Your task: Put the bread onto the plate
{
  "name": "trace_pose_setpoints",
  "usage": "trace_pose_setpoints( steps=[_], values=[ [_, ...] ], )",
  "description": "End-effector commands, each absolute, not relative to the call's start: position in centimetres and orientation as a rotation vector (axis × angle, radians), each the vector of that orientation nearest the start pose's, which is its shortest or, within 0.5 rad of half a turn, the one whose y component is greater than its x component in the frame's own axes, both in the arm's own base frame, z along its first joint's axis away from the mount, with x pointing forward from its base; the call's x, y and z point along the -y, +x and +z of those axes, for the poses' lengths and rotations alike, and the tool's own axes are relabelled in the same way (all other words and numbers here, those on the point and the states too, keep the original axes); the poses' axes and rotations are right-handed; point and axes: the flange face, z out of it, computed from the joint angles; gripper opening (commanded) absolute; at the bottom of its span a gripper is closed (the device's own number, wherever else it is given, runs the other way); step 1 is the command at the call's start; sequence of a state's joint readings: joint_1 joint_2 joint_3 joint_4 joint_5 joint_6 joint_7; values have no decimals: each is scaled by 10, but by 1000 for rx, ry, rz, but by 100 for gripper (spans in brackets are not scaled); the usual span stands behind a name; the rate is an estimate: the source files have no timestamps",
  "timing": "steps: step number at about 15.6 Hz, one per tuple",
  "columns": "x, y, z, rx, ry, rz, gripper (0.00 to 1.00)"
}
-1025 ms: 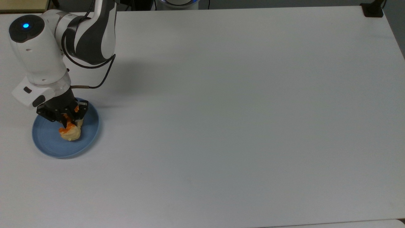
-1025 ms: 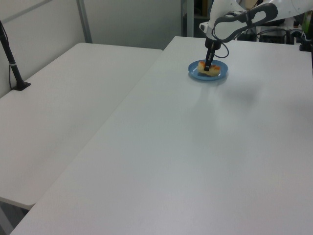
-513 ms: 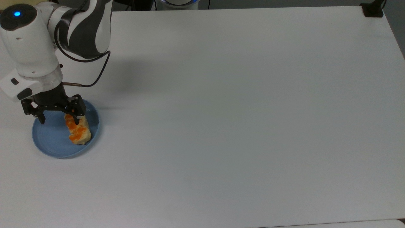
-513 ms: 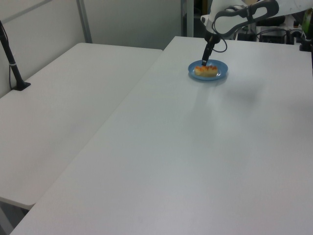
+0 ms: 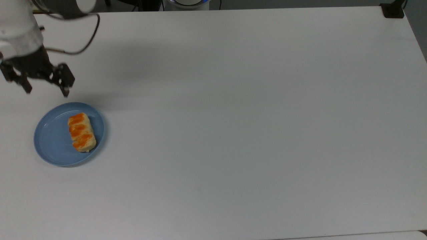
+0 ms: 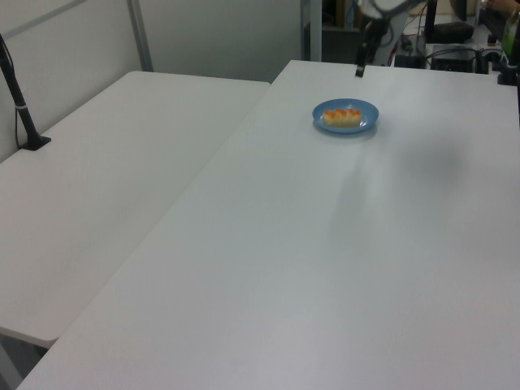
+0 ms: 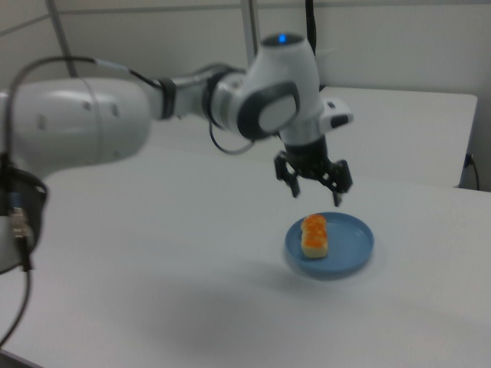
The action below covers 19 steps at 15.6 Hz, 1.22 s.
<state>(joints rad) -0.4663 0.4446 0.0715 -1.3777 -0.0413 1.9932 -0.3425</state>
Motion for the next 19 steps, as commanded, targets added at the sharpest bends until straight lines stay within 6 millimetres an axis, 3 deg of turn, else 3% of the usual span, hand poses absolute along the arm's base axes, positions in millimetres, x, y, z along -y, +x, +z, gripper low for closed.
trace_pose_setpoints(
  steps=[1,3,5,7,8,10,14,19],
  values=[
    [261,585,552,-191,-3113,-118,100],
    [244,556,588,-218,-3105,-75,100],
    [219,526,610,-213,-3097,-3,100],
    [189,512,627,-160,-3088,35,100],
    [170,512,632,-130,-3071,53,100],
    [150,509,648,-166,-3044,14,100],
    [107,519,649,-129,-3047,8,100],
    [97,540,638,81,-3119,-63,100]
  ],
)
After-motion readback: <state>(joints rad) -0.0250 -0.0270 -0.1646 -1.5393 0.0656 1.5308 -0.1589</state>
